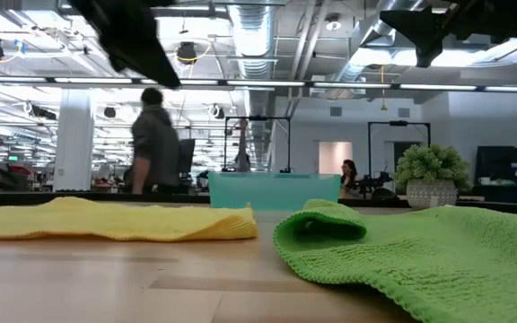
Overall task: Roll microfiber towels into tight, uniform cylinder then place into a basket
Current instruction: Fold the yellow microfiber towel
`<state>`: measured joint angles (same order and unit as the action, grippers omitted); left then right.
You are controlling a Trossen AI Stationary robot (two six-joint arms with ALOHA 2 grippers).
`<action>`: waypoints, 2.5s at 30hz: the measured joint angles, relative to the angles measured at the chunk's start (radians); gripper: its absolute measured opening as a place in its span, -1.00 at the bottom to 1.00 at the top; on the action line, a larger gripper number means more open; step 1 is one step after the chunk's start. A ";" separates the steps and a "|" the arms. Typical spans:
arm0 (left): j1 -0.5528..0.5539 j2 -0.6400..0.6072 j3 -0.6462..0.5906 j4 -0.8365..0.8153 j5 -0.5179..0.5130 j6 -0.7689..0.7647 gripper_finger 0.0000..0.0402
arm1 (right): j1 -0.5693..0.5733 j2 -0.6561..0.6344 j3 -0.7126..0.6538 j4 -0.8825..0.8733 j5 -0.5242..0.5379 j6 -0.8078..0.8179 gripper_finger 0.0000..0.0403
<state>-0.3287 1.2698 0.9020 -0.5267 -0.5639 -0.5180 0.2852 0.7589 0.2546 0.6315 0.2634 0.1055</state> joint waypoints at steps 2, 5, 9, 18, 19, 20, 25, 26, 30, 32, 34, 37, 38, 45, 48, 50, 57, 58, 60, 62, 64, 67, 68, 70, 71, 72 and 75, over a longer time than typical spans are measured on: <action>-0.067 -0.038 0.000 -0.058 -0.052 -0.057 -1.00 | 0.000 0.000 0.000 0.002 0.000 0.000 0.26; -0.179 -0.063 0.000 -0.153 -0.114 -0.152 -1.00 | 0.000 0.000 0.000 0.005 0.000 -0.004 0.26; -0.336 -0.065 -0.013 -0.248 -0.226 -0.309 -1.00 | 0.000 0.005 0.000 0.034 0.000 -0.033 0.26; -0.571 -0.057 -0.096 -0.272 -0.340 -0.523 -1.00 | 0.002 0.192 0.085 0.166 -0.052 -0.133 0.26; -0.581 -0.057 -0.103 -0.275 -0.341 -0.534 -1.00 | 0.002 0.227 0.109 0.170 -0.056 -0.152 0.26; -0.589 -0.057 -0.106 -0.278 -0.342 -0.538 -1.00 | 0.002 0.263 0.131 0.170 -0.056 -0.172 0.26; -0.594 -0.057 -0.109 -0.277 -0.340 -0.514 -1.00 | 0.005 0.456 0.250 0.164 -0.056 -0.209 0.26; -0.594 -0.057 -0.109 -0.277 -0.340 -0.514 -1.00 | 0.009 0.493 0.267 0.164 -0.056 -0.210 0.26; -0.592 -0.057 -0.109 -0.277 -0.337 -0.514 -1.00 | 0.023 0.626 0.349 0.161 -0.057 -0.222 0.26; -0.592 -0.057 -0.109 -0.276 -0.317 -0.517 -1.00 | 0.022 0.672 0.396 0.160 -0.057 -0.257 0.26; -0.592 -0.057 -0.115 -0.257 -0.296 -0.523 -1.00 | 0.029 0.705 0.435 0.132 -0.056 -0.270 0.26; -0.592 -0.057 -0.150 -0.191 -0.276 -0.507 -1.00 | 0.045 0.737 0.503 -0.005 -0.056 -0.271 0.26; -0.592 -0.057 -0.165 -0.169 -0.264 -0.492 -1.00 | 0.051 0.743 0.528 -0.069 -0.056 -0.272 0.26; -0.592 -0.057 -0.263 -0.103 -0.224 -0.513 -0.72 | 0.094 0.858 0.666 -0.284 -0.052 -0.183 0.26; -0.588 -0.057 -0.284 -0.103 -0.191 -0.555 -0.51 | 0.113 0.919 0.708 -0.291 -0.053 -0.211 0.26; -0.588 -0.057 -0.289 -0.104 -0.148 -0.569 -0.37 | 0.120 0.964 0.746 -0.292 -0.053 -0.234 0.26; -0.596 -0.057 -0.290 -0.081 -0.022 -0.533 -0.07 | 0.105 1.068 0.877 -0.432 -0.053 -0.245 0.26; -0.603 -0.057 -0.290 -0.079 -0.013 -0.517 -0.06 | 0.104 1.086 0.896 -0.446 -0.053 -0.245 0.26; -0.616 -0.054 -0.290 -0.072 0.017 -0.489 -0.05 | 0.103 1.108 0.919 -0.507 -0.052 -0.245 0.26; -0.628 -0.042 -0.290 -0.053 0.038 -0.473 -0.05 | 0.103 1.136 0.946 -0.539 -0.053 -0.246 0.26; -0.645 -0.022 -0.290 -0.034 0.058 -0.470 -0.05 | 0.099 1.161 0.970 -0.572 -0.053 -0.248 0.26; -0.657 0.025 -0.290 0.008 0.113 -0.470 -0.06 | 0.100 1.190 1.011 -0.606 -0.052 -0.270 0.26; -0.658 0.041 -0.290 0.023 0.125 -0.465 -0.06 | 0.099 1.193 1.021 -0.616 -0.052 -0.272 0.26; -0.660 0.074 -0.280 0.029 0.134 -0.457 -0.06 | 0.101 1.194 1.039 -0.647 -0.050 -0.273 0.26; -0.660 0.092 -0.269 0.026 0.136 -0.449 -0.06 | 0.101 1.194 1.049 -0.655 -0.050 -0.273 0.26; -0.660 0.108 -0.254 0.020 0.138 -0.431 -0.06 | 0.101 1.194 1.057 -0.663 -0.049 -0.273 0.26; -0.660 0.143 -0.194 -0.022 0.151 -0.381 -0.06 | 0.108 1.194 1.089 -0.708 -0.032 -0.273 0.26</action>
<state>-0.9882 1.4132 0.7076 -0.5487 -0.4128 -0.8988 0.3930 1.9526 1.3436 -0.0768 0.2310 -0.1673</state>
